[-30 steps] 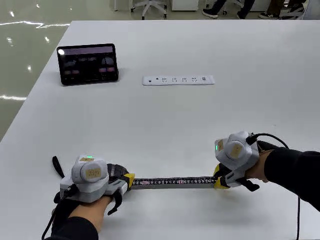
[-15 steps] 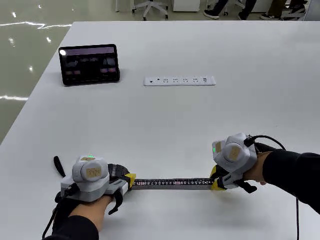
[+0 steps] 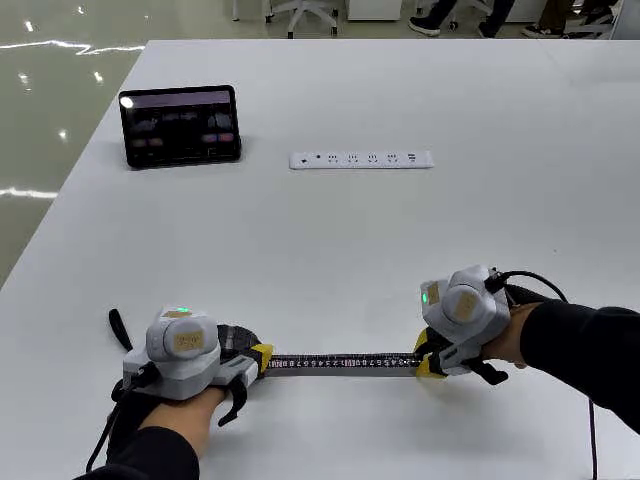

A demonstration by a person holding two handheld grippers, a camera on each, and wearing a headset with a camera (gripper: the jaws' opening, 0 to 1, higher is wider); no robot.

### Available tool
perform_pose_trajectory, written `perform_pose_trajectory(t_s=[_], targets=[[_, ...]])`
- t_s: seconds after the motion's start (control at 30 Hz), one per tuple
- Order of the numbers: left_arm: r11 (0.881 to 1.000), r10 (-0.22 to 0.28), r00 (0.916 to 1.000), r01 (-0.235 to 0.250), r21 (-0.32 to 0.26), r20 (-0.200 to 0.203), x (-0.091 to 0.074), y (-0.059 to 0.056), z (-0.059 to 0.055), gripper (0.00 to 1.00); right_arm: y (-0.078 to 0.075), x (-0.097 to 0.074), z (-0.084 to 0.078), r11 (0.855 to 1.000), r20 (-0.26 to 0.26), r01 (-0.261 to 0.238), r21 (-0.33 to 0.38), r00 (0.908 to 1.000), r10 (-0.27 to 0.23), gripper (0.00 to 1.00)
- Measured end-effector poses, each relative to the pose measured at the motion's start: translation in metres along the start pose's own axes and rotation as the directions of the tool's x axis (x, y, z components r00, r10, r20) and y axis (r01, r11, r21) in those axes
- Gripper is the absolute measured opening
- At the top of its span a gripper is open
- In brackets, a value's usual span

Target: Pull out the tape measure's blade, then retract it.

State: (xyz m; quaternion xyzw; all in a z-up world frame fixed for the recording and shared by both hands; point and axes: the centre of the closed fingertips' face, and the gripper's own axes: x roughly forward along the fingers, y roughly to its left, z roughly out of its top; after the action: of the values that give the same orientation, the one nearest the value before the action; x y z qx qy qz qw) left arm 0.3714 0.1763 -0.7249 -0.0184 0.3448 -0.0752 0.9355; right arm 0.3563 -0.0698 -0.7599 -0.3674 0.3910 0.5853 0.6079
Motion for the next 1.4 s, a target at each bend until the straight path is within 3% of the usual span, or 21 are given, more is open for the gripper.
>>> perform_pose_trajectory(t_s=[1.4], targets=[[1.0, -0.022, 0.9997, 0.022, -0.01, -0.014, 0.0, 0.0, 0.0, 0.58, -0.002, 0.014, 0.026, 1.0, 0.027, -0.009, -0.002, 0.9996, 0.009, 0.1]])
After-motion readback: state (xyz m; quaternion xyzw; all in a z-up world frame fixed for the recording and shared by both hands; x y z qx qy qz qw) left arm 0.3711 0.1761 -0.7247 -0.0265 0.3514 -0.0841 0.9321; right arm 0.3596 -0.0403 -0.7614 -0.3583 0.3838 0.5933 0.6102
